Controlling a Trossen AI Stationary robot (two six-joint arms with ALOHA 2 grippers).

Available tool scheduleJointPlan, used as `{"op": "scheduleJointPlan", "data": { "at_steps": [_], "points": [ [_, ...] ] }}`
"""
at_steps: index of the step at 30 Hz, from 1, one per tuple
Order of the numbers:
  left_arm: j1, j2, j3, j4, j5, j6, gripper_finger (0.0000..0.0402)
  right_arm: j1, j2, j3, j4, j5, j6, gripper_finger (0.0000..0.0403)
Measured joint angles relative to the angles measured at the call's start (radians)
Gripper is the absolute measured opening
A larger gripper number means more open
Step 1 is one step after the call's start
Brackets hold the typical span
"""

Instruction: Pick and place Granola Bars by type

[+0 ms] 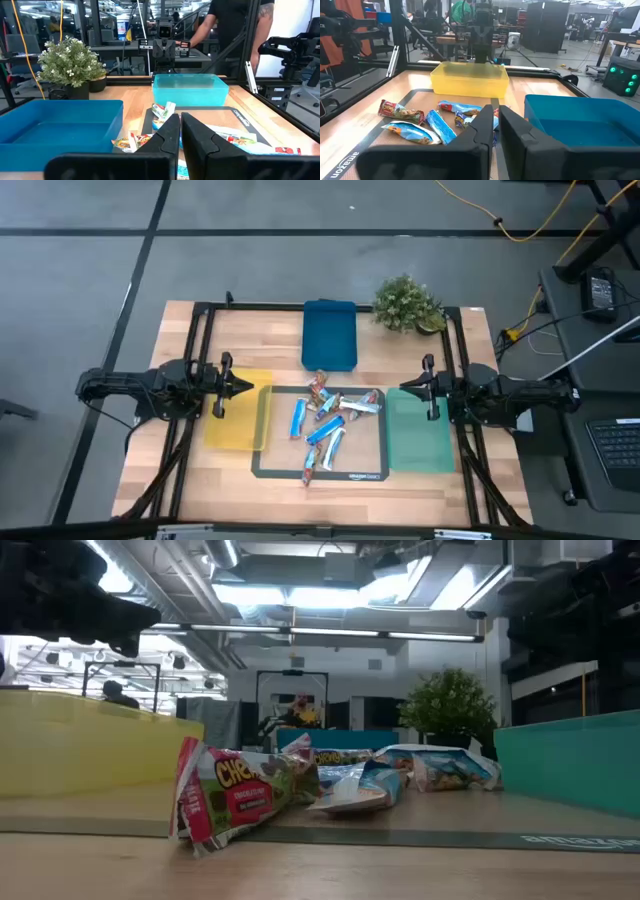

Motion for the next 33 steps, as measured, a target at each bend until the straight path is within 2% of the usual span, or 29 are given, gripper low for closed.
{"op": "scheduleJointPlan", "data": {
  "at_steps": [33],
  "points": [
    [0.0, 0.0, 0.0, 0.0, 0.0, 0.0, 0.0006, 0.0, 0.0, 0.0, 0.0, 0.0, 0.0, 0.0034]
  ]
}}
